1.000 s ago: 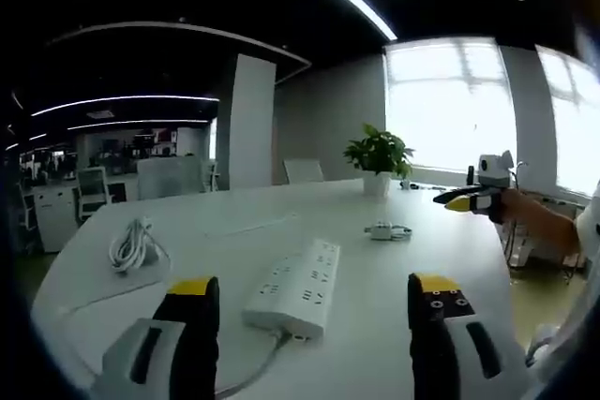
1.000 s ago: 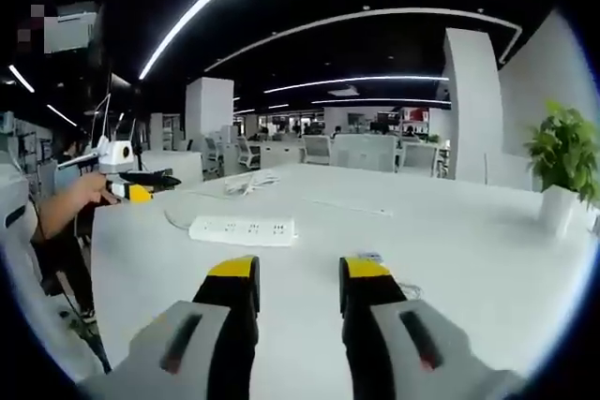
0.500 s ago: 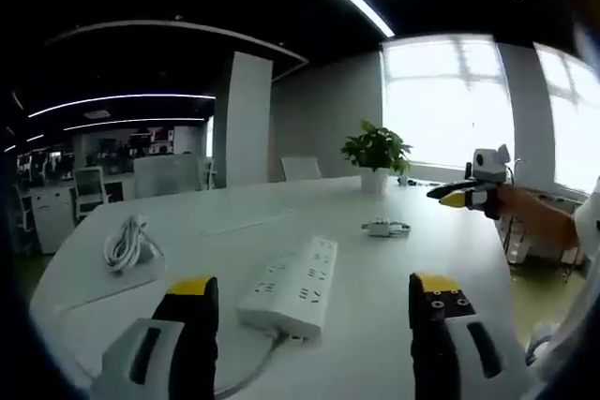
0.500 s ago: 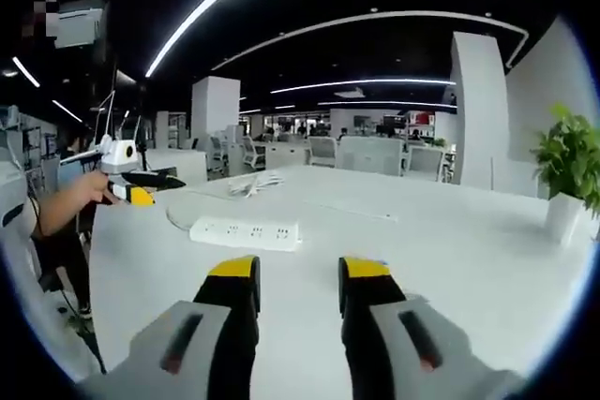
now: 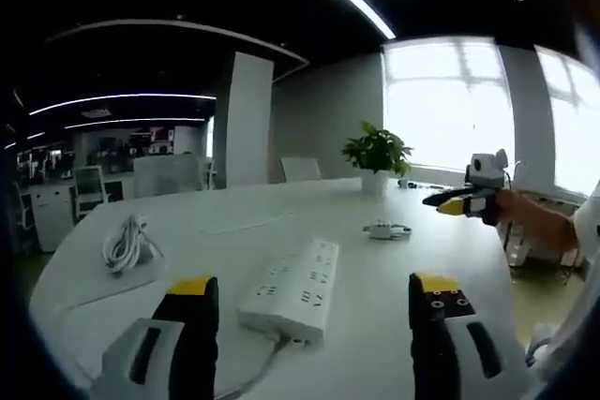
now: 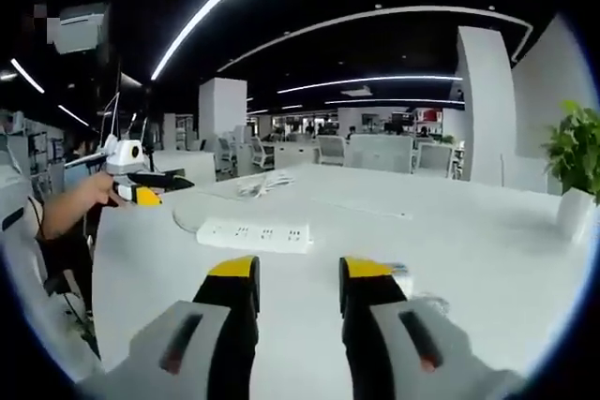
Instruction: Straighten the power strip on the desk, plug the charger into it
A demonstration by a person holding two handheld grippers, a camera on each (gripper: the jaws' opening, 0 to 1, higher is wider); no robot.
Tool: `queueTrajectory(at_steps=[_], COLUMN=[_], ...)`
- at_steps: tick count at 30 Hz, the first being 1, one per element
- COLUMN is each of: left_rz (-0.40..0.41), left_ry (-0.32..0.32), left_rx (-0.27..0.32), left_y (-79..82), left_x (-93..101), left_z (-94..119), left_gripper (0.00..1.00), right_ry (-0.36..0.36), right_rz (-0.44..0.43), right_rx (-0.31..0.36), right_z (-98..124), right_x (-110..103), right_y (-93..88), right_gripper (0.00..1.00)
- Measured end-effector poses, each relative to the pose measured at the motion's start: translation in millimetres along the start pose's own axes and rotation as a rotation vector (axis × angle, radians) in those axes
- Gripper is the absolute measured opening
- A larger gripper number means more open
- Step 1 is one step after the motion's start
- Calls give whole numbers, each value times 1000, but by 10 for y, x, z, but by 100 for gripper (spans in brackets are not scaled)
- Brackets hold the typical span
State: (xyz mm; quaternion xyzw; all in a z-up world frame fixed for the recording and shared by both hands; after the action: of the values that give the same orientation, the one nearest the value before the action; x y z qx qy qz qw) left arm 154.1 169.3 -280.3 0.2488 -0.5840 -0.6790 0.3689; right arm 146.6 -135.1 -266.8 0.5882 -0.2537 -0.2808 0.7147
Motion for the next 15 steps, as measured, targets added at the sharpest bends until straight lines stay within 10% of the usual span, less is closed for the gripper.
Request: queueTrajectory(at_steps=[15], left_rz=[7], left_ry=[-5], left_rx=[-9], left_y=[-63], left_x=[-34], left_z=[-23], left_gripper=[85], right_ry=[14], right_rz=[-31], right_rx=[-7], right_z=[-131], right_x=[-1], right_y=[-96], right_gripper=[33])
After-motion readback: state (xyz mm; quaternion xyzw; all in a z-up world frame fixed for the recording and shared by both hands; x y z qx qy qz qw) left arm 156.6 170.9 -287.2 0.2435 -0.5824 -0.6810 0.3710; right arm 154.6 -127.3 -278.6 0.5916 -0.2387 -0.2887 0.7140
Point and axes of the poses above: the point that each gripper's makers call its tool centre point, and the gripper's own axes: z roughly backward along the fingers, x roughly to its right, y roughly out of its top, the point moved 2 cm from there along z, roughly backward along the fingers, and after that the axes turned 5 degrees about y, right-handed, at the moved point
